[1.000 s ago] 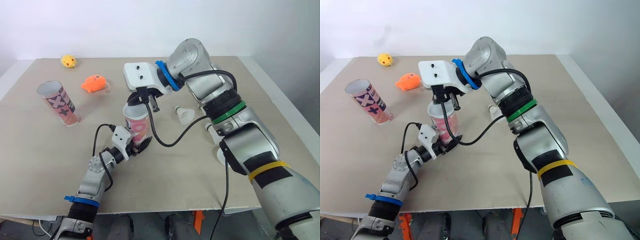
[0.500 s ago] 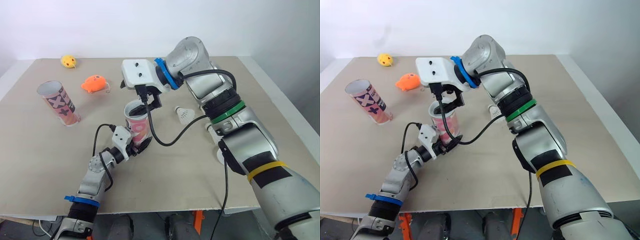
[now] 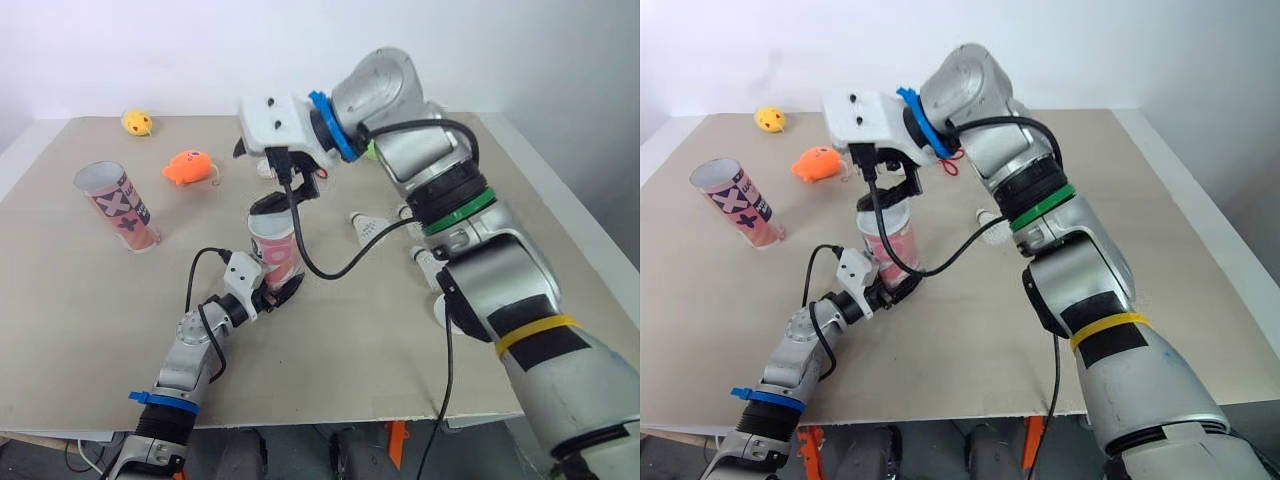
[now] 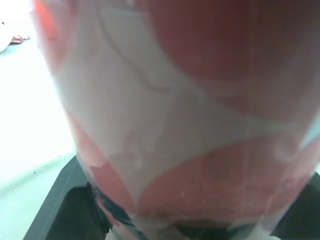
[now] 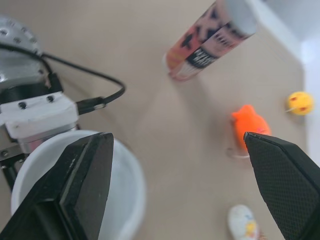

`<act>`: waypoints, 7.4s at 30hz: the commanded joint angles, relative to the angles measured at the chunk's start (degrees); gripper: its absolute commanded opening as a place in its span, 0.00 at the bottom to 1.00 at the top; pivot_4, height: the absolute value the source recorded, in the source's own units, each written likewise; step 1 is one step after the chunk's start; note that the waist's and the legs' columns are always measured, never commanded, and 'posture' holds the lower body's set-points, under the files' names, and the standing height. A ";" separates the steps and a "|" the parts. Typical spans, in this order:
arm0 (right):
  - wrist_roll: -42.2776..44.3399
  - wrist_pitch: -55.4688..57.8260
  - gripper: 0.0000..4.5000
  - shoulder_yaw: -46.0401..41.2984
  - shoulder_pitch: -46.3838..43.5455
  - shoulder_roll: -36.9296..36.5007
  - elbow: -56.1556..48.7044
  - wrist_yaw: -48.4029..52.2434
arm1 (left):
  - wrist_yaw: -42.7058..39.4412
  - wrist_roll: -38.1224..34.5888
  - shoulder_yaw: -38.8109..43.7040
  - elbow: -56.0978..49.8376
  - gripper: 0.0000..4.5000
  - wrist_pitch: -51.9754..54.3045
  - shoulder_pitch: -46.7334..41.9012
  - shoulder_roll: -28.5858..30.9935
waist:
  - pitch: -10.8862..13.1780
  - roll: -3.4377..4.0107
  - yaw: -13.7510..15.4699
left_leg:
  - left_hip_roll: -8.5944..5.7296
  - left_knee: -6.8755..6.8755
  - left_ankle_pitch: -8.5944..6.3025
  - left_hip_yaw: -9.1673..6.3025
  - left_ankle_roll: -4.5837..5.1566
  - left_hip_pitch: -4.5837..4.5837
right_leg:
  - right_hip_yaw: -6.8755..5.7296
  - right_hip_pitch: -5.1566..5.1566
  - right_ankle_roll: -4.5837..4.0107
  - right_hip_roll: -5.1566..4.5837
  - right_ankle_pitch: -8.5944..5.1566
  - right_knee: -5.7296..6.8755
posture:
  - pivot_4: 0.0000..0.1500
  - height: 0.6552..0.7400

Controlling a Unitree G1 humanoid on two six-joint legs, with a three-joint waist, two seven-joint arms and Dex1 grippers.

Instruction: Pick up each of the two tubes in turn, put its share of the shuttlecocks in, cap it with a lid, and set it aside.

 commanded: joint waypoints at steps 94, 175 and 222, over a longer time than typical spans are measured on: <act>0.48 7.12 0.02 5.04 19.82 12.38 9.43 6.20 | 0.43 1.06 -1.59 1.30 0.71 1.47 2.14 -0.51 | -2.00 0.62 -0.46 | 0.11 -0.32 -0.55 0.10 0.01 1.77 | 0.15 1.47 0.12 0.20 -0.92 0.04 | 1.00 1.00; 28.33 27.66 0.99 -22.89 32.08 -10.75 -40.81 -8.59 | -10.28 -8.05 1.24 -11.41 1.00 12.13 6.08 9.89 | -0.60 0.15 -0.09 | 0.04 -0.28 -0.94 -0.02 -0.29 0.59 | 0.05 0.59 -0.09 0.00 -0.95 -0.18 | 1.00 1.00; 20.56 8.01 0.85 -13.17 65.82 -0.30 -42.25 -32.57 | -22.82 -19.16 7.85 -14.91 1.00 24.07 -4.02 24.11 | 0.12 -0.09 -0.26 | 0.14 0.59 -0.92 -0.06 -0.30 -0.10 | 0.06 -0.08 -0.07 0.19 -0.89 0.55 | 1.00 1.00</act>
